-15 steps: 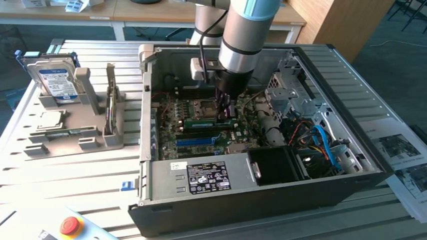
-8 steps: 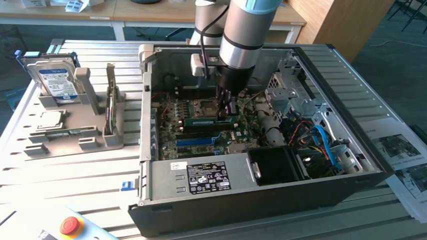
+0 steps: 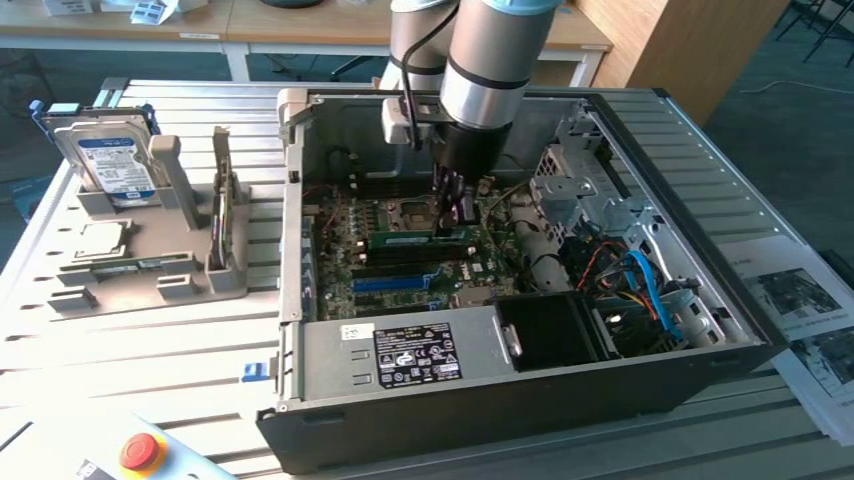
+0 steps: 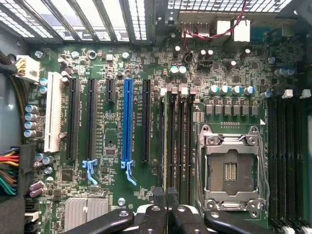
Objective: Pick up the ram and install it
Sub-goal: 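Insert the ram into the slot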
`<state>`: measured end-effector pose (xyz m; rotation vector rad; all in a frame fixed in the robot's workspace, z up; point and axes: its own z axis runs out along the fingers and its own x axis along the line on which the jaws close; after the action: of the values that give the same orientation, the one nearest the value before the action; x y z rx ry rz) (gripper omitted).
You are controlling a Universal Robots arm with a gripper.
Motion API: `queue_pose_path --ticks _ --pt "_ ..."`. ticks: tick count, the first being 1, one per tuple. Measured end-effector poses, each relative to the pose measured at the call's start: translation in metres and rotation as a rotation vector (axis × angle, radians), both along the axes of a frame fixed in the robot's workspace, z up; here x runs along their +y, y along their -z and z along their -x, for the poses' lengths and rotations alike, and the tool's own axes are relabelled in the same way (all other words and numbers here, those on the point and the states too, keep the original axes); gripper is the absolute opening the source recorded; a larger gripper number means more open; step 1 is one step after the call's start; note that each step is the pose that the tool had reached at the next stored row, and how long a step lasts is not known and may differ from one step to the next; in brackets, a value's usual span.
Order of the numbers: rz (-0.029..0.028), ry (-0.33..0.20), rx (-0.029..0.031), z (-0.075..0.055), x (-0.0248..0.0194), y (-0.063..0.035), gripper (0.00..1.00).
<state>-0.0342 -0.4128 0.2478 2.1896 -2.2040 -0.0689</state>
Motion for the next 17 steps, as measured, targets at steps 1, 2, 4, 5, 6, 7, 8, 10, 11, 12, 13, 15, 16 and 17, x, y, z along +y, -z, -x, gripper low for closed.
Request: queue_pose_path --ticks 1,2,4,5,6,7,8,10,11,12,13,15,16,17 --pt "0.0000 0.000 -0.0001 0.0000 0.0000 0.0000 0.12" --pt "0.0000 0.000 0.0000 0.0000 0.0000 0.0000 0.12" --pt "0.0001 0.000 -0.0013 0.0001 0.0000 -0.0001 0.12" --pt "0.0002 0.000 -0.0050 0.0002 0.0000 -0.0001 0.12" --pt "0.0002 0.000 -0.0084 0.0003 0.0000 -0.0001 0.12" --pt "0.0001 0.000 -0.0118 0.0004 0.0000 -0.0001 0.12" --pt "0.0001 0.000 -0.0153 0.0005 0.0000 -0.0001 0.12" --pt "0.0000 0.000 -0.0212 0.0009 0.0000 0.0000 0.12" --pt "0.0001 0.000 -0.0227 0.0009 0.0000 0.0000 0.12" --pt "0.0000 0.000 -0.0230 0.0010 0.0000 0.0000 0.12" --pt "0.0001 0.000 -0.0237 0.0014 0.0000 -0.0001 0.12" --pt "0.0003 0.000 -0.0252 0.0030 0.0000 -0.0002 0.12" --pt "0.0003 0.000 -0.0258 0.0037 0.0000 -0.0001 0.12" --pt "0.0003 0.000 -0.0262 0.0041 0.0000 -0.0001 0.12"
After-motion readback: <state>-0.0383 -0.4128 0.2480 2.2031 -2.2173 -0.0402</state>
